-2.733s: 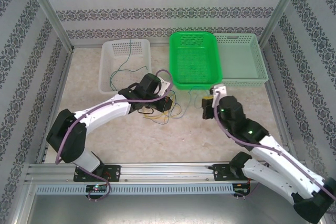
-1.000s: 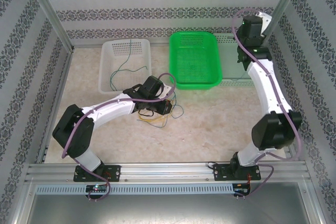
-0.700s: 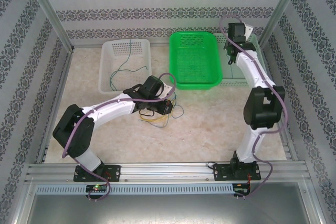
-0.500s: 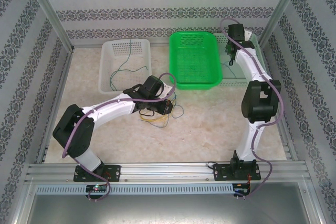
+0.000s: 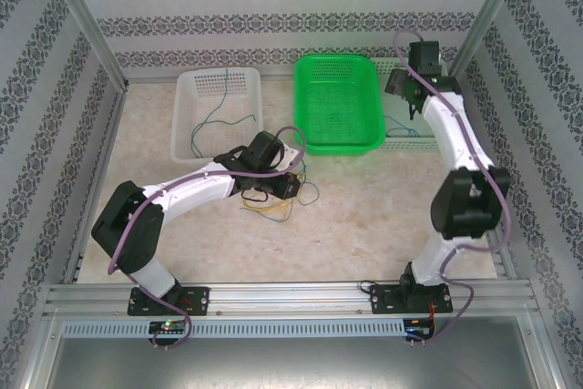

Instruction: Untangle the cables

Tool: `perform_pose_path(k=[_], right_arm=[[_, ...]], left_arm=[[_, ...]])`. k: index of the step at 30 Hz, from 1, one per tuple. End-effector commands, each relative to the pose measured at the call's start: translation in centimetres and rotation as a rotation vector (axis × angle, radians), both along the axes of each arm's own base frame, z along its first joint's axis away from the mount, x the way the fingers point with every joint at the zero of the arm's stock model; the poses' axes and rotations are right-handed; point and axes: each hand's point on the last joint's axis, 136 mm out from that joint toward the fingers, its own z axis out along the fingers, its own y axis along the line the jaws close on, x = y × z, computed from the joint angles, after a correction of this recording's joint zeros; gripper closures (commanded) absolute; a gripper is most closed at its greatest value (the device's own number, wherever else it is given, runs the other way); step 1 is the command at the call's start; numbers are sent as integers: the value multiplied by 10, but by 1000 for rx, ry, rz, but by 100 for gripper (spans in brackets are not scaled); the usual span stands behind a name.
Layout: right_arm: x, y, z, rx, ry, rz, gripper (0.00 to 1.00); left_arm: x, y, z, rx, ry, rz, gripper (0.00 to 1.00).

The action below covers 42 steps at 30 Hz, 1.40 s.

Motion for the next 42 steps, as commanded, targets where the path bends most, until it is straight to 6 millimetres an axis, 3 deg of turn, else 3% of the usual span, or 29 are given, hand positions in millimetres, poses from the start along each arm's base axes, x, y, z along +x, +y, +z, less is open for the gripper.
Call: perform_pose_path(k=[1,3,10,14,19,28,42], right_arm=[[-29,77,2,130,-41,292,22],[-53,102,-11,176,-14,372,25],[-121,160,-63,469,-27,459,29],[-142,191,-77,584,8,469,29],[-158,230,-77,647,-4,553,29],[-173,219,-110,604,-2,459,33],[-171,227,-122,626,39,435,26]], left_arm=[[8,-5,19,-55,-69,-9,89],[6,-3,23,-62,-81,-9,89],[-3,0,43,-127,-140,-24,88],[-12,-4,48,-162,-133,-64,87],[-17,-3,52,-182,-134,-73,87],[-22,-1,85,-271,-217,-63,84],[-28,5,82,-268,-208,-52,84]])
